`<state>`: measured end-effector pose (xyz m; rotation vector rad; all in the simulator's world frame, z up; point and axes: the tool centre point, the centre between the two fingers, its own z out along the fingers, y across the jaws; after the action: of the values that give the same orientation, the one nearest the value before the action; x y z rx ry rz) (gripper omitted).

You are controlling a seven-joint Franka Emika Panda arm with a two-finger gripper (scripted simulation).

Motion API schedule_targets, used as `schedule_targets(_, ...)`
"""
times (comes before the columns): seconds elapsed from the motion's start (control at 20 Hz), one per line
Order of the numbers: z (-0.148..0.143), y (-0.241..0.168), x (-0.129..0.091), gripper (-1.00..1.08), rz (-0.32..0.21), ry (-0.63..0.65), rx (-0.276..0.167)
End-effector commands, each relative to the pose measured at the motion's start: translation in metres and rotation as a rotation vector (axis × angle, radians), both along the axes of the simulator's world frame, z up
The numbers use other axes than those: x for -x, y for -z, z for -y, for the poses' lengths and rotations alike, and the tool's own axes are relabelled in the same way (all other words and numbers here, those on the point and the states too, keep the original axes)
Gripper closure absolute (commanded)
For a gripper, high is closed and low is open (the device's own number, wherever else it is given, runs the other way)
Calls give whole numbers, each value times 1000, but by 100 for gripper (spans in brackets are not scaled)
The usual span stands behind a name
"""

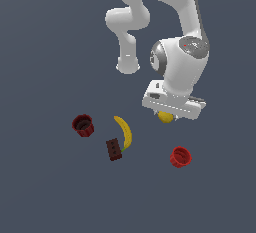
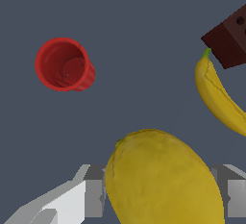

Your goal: Pick up a designated object from a clutter of objects.

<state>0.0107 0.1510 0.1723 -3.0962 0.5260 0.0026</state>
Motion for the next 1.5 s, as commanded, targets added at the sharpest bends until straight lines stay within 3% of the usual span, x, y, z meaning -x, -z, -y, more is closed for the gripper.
schedule_targets(0.0, 18, -27, 3, 108, 1, 0, -1)
schedule_targets(0.8, 125, -185, 15, 108, 1, 1, -1)
schedule_targets(1.45, 159, -236, 14, 108, 1, 0, 1)
